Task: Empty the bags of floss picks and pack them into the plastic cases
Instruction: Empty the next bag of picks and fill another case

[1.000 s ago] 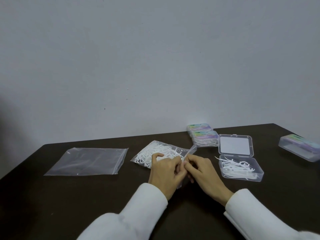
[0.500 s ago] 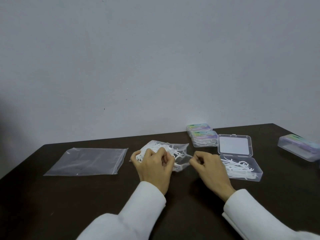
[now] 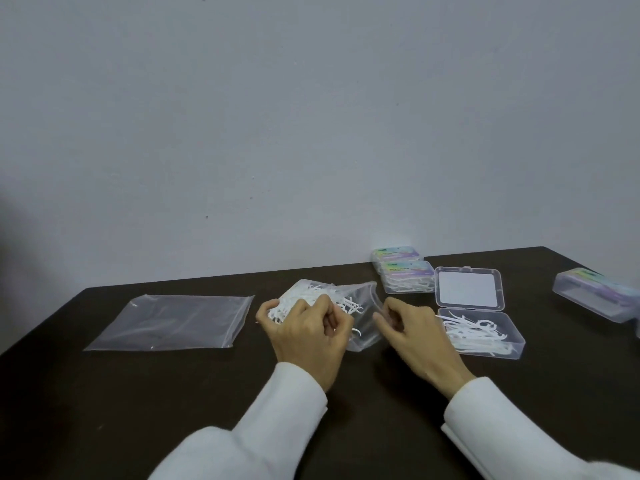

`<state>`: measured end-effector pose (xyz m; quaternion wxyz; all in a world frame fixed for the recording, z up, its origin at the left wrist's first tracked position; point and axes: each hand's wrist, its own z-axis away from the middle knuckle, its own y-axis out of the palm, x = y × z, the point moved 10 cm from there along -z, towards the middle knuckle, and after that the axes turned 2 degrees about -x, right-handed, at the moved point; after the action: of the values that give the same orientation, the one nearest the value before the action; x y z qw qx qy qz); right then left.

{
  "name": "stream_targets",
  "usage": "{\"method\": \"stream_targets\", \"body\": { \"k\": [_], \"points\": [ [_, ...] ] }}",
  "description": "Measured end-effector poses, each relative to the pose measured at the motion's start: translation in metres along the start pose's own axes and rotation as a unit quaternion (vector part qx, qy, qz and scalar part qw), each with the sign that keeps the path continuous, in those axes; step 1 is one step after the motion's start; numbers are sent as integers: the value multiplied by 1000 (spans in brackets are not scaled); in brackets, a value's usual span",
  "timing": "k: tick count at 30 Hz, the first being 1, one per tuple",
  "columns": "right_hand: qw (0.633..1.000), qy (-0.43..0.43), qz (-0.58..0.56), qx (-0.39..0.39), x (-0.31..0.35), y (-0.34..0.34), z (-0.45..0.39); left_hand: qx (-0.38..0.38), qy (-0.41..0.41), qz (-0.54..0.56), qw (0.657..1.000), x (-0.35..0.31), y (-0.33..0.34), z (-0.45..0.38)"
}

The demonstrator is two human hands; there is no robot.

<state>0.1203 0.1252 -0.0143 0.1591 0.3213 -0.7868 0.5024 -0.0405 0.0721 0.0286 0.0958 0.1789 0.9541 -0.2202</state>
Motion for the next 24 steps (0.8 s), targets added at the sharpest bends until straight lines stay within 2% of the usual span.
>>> {"method": "stream_targets", "body": {
  "k": [4, 8, 11, 14, 15, 16, 18, 20, 22, 24],
  "points": [
    [999, 51, -14, 0, -16, 3, -4, -7, -33, -17, 999, 17, -2, -7],
    [994, 89, -62, 32, -19, 10, -1, 1, -55, -13, 998, 22, -1, -9],
    [985, 83, -148, 26, -14, 8, 0, 70, -46, 54, 995, 22, 16, -6],
    [967, 104, -232, 32, -19, 14, -2, 161, -58, 155, 973, 23, 36, 0],
    [945, 130, -299, 37, -22, 19, -2, 174, -66, 179, 966, 24, 40, 1],
    [908, 168, -382, 44, -25, 25, -1, 183, -68, 187, 963, 25, 43, 0],
    [812, 234, -532, 60, -24, 37, 2, 208, -51, 168, 962, 26, 51, -2],
    [740, 263, -615, 71, -17, 41, 5, 264, -37, 180, 947, 25, 63, 1],
    [712, 283, -638, 76, -17, 43, 7, 327, -42, 197, 923, 27, 74, 8],
    [710, 306, -630, 66, -23, 42, 9, 370, -36, 200, 906, 27, 78, 12]
  ]
}}
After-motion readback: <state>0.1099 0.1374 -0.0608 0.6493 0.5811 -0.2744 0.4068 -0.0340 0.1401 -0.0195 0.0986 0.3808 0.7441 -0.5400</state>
